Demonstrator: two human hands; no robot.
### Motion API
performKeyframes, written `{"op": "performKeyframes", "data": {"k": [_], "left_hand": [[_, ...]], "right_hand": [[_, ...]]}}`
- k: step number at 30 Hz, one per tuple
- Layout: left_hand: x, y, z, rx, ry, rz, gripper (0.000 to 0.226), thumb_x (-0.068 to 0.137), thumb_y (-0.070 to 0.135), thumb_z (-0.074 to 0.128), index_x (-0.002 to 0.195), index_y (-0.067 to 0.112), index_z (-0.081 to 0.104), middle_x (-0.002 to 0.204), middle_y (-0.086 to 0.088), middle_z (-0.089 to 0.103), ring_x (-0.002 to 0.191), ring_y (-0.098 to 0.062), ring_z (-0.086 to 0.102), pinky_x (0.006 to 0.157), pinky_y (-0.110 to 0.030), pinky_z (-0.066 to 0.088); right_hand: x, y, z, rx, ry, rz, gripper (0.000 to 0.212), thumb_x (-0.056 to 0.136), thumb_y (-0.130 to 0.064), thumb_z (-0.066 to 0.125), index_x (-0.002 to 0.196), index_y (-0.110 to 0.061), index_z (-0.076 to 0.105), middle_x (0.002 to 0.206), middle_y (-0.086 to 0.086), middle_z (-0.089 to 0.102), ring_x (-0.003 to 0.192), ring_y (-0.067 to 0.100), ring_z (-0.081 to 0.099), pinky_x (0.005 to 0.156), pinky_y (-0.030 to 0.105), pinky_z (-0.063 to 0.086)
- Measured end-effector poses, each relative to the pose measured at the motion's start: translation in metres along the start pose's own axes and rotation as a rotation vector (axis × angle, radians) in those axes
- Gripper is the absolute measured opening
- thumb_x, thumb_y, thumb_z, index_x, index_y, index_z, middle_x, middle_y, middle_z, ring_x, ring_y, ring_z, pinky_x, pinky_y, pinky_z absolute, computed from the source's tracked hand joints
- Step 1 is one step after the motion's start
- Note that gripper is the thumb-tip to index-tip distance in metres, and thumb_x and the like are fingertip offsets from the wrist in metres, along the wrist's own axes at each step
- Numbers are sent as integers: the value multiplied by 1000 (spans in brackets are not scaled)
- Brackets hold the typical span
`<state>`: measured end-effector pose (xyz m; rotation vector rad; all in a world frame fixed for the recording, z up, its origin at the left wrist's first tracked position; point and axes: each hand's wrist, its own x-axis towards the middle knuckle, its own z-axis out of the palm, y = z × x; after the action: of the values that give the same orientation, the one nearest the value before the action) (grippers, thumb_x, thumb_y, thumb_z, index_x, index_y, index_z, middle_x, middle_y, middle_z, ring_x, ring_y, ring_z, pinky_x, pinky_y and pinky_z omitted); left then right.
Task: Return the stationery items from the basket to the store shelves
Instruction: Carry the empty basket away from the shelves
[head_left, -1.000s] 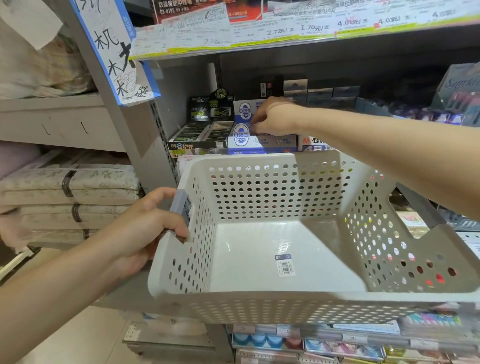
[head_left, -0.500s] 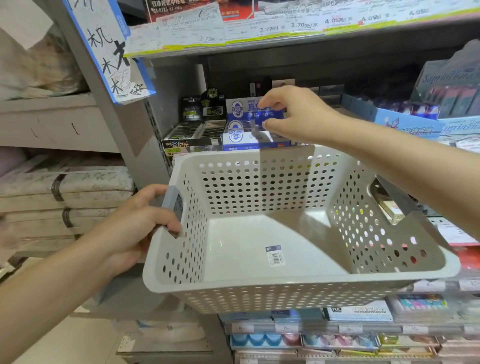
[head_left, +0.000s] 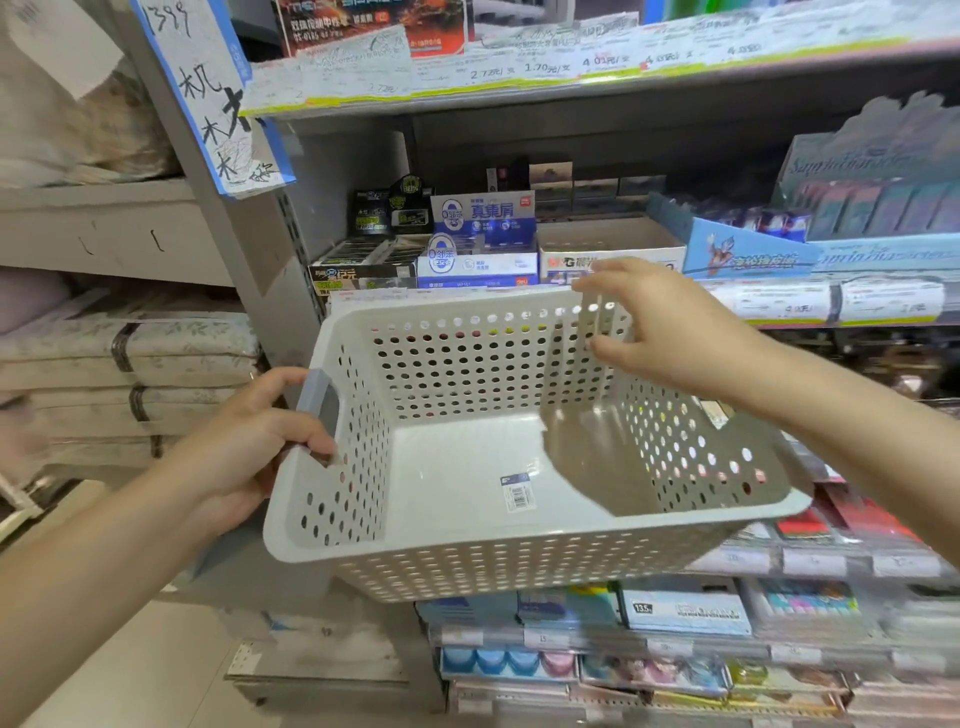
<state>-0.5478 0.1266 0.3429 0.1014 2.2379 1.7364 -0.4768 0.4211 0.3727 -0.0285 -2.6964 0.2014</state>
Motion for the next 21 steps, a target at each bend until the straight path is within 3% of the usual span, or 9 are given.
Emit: {"op": "performKeyframes", "data": {"k": [4, 11, 16, 19, 21], "left_hand": [[-22, -4, 19, -38, 36, -24, 48, 75, -17, 51, 95, 26, 58, 91, -20, 66, 77, -37, 63, 60, -39, 50], [-59, -26, 50, -64, 70, -70, 47, 76, -17, 50, 98, 24, 56, 95, -17, 62, 76, -33, 63, 58, -38, 50], [-74, -49, 55, -50, 92, -97, 50, 75, -16, 50, 110, 20, 55, 93, -17, 63, 80, -34, 60, 77, -47, 52], [-77, -67, 53, -42, 102, -104, 53, 74, -16, 52, 113, 19, 54, 99, -17, 63, 88, -36, 62, 80, -50, 52], [-76, -80, 49, -39, 95, -113, 52, 72, -16, 53, 110, 20, 55, 103, -17, 62, 91, -38, 62, 79, -51, 52]], "right_hand": [[-31, 27, -6, 59, -72, 36, 62, 82, -13, 63, 140, -16, 41, 151, 10, 31, 139, 22, 30, 113, 29, 23], [-74, 58, -5, 190, -118, 94, 81, 71, 19, 51, 143, -15, 37, 157, 10, 15, 144, 24, 21, 112, 27, 21], [-100, 67, 12, 319, -115, 207, 79, 78, 12, 52, 148, -8, 23, 155, 7, 24, 142, 19, 24, 110, 20, 18], [-117, 60, 27, 440, -137, 290, 77, 82, 8, 53, 149, -7, 17, 149, 8, 36, 135, 23, 36, 101, 24, 31], [-129, 55, 40, 530, -161, 378, 68, 83, 8, 52, 145, -8, 27, 131, 12, 52, 122, 29, 48, 90, 32, 41]]}}
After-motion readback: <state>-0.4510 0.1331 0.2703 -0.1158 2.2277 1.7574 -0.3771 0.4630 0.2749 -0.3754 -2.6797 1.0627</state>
